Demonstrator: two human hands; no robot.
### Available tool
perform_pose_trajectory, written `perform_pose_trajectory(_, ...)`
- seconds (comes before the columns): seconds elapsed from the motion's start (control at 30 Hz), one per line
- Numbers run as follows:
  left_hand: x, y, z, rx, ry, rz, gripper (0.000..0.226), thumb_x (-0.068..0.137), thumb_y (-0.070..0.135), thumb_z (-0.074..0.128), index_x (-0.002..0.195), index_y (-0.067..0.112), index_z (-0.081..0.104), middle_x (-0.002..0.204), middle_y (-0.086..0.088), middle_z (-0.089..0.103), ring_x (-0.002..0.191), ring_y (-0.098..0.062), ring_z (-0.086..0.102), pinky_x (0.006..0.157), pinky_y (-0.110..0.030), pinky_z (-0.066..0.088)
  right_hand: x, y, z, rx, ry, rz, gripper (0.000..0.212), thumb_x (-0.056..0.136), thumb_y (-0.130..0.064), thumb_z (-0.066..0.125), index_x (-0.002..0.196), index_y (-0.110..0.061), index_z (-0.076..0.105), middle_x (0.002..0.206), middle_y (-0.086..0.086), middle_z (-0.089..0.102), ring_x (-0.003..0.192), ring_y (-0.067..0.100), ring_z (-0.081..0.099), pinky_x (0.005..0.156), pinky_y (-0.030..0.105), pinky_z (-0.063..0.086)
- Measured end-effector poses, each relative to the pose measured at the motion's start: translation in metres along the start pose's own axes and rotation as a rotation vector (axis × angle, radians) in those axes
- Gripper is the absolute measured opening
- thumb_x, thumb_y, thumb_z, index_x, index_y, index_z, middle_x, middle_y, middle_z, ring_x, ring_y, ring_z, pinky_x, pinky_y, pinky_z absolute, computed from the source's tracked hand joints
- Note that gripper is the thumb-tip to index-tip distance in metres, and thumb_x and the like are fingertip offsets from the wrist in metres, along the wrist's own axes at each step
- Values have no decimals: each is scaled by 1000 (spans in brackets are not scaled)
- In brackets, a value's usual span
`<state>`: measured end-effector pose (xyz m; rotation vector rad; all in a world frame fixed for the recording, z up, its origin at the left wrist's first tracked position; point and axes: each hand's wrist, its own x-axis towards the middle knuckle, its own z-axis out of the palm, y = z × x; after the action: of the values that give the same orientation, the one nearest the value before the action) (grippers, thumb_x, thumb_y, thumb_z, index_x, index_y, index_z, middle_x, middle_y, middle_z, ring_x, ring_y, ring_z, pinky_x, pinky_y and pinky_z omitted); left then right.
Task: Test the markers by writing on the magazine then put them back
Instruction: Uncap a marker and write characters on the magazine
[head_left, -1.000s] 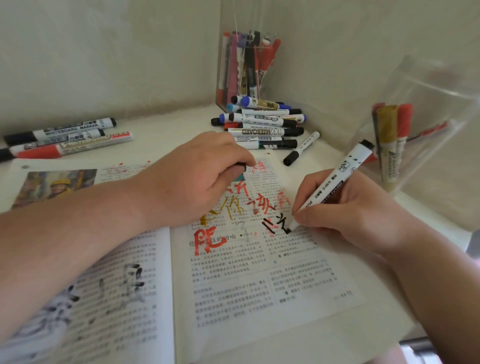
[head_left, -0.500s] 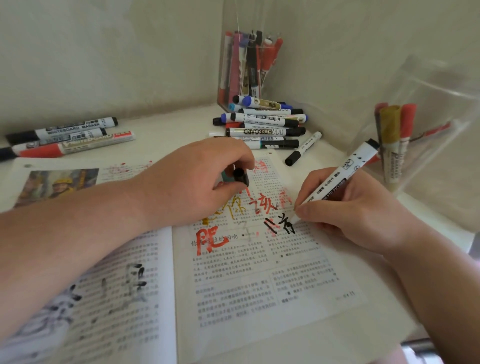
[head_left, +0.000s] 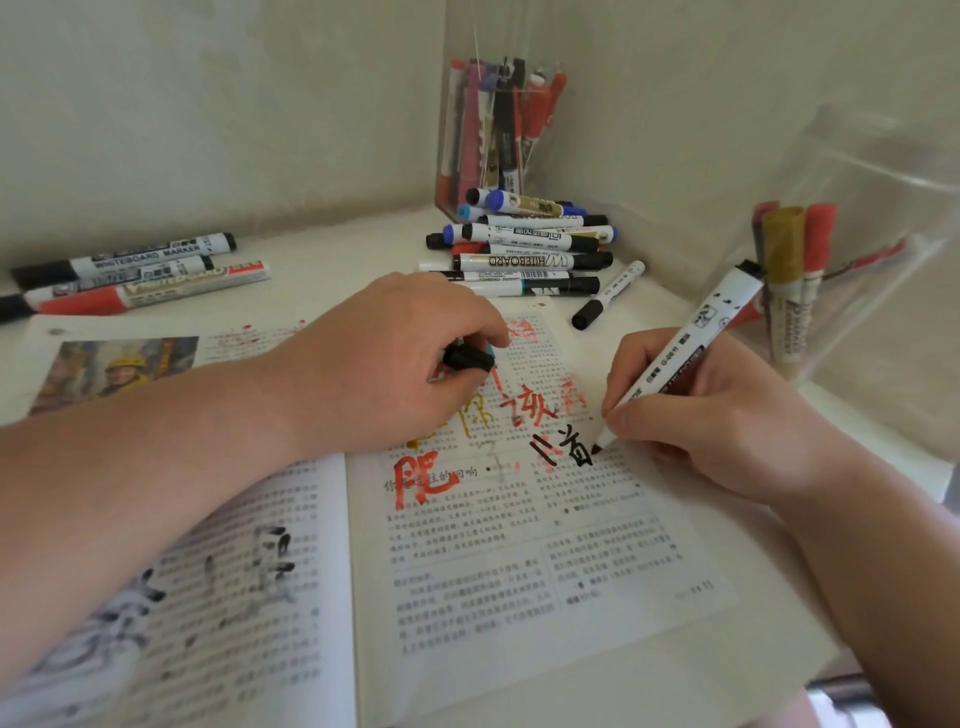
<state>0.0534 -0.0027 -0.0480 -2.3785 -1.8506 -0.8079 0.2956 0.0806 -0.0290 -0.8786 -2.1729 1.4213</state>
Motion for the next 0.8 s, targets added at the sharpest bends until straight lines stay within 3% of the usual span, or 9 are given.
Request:
perform_pose_trajectory(0.1,1,0,-1,25,15,16,31,85,34,62,114,29,71,103,18,69,96,-7,55,89,-35,43,2,5,-3,123,20,8,12,66,-11,71,65,-4,62,45,8,42,38,13,34,39,17,26)
perform_pose_trajectory(0.2,1,-1,0,48,10,24,31,87,33,64,117,30,71,103,16,69,95,-8,51,89,-38,43,2,7,-3,175,-8,-21,11,68,-10,75,71,-5,65,46,7,41,39,12,32,38,16,25)
perform_pose_trajectory(0.27,2,-2,0,42,-19,24,28,93,27,65,120,29,69,104,15,66,97,-6,49,93,-36,43,2,7,-1,203,-15,-50,4,72,-6,72,74,-8,69,46,3,42,39,10,31,37,16,25)
perform_pose_trajectory(0.37,2,2,-2,-20,-67,-41,28,102,28,49,126,27,63,110,14,54,104,-5,51,96,-27,44,4,5,-2,263,19,-61,7,73,-6,68,76,-10,72,47,7,39,40,14,29,39,16,22)
perform_pose_trajectory(0.5,-1,11,-9,-168,16,-142,21,103,29,47,123,35,50,109,15,50,95,1,55,82,-12,42,17,-20,-6,363,71,-104,15,74,-12,60,72,-3,71,50,10,44,42,16,36,41,14,24)
perform_pose_trajectory(0.57,0,12,-11,-368,68,-248,24,103,21,52,120,38,47,107,13,56,93,6,63,78,-7,45,31,-41,-8,334,65,-158,13,71,-10,61,70,-5,72,49,12,44,41,18,35,43,14,24)
perform_pose_trajectory(0.63,4,12,-13,-707,155,-388,30,102,7,55,120,30,54,106,2,63,92,-2,72,80,-8,50,51,-60,-8,287,22,-206,7,64,-8,66,70,-7,67,49,12,41,42,16,31,44,16,21)
perform_pose_trajectory(0.73,10,4,-16,-1132,293,-533,28,92,-9,61,111,11,68,100,-9,71,96,-18,75,90,-26,58,82,-67,0,328,49,-230,13,63,-6,66,68,-9,55,51,9,38,46,15,28,44,18,18)
perform_pose_trajectory(0.8,12,-6,-15,-1202,341,-577,21,82,2,72,96,16,77,92,-5,75,90,-16,72,92,-32,55,95,-57,9,406,108,-243,11,68,-2,59,67,-10,51,51,7,35,47,14,25,44,22,14)
